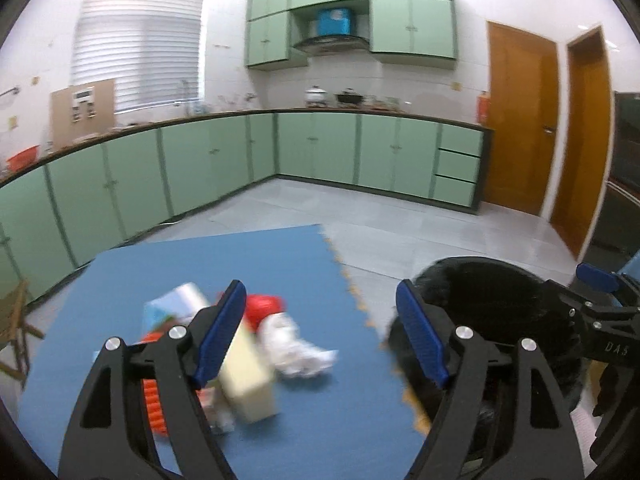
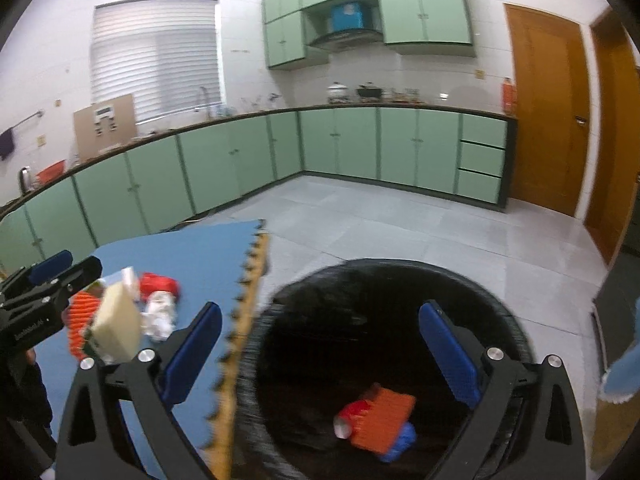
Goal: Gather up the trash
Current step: 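Return both tools to the table and grasp the cream sponge with the right tool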
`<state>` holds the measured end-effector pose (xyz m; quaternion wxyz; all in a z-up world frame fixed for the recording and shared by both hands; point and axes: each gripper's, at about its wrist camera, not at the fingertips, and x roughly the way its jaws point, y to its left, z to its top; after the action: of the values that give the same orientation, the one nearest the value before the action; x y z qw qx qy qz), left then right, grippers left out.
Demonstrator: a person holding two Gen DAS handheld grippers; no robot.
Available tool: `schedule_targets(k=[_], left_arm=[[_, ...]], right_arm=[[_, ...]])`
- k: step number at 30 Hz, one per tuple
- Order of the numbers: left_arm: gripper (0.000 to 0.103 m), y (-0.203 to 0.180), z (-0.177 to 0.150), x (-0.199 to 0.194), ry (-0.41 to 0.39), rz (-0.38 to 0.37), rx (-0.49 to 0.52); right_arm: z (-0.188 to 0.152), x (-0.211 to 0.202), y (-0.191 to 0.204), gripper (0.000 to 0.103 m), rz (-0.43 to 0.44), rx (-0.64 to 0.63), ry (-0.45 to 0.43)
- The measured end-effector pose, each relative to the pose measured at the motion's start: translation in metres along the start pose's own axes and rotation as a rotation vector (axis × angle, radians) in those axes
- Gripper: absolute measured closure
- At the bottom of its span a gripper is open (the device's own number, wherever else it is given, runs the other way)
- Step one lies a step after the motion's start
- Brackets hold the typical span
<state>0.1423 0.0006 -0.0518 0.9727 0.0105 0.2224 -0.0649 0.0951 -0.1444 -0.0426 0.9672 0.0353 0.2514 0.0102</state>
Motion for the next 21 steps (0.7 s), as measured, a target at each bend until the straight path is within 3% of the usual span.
schedule_targets(k=[9,21], left_arm=[[0.028,0.074,-0.018,-0.026,0.012,0.161,-0.044],[0.028,0.129,-0.047,-0.026,0.062,0.248,-0.106]], right_arm=[[-0.002,0.022,0.086,0.006,0.122,-0.073,-0.012],[-0.028,0.056,0.159,0.006,0.222,-0.135,0.04]])
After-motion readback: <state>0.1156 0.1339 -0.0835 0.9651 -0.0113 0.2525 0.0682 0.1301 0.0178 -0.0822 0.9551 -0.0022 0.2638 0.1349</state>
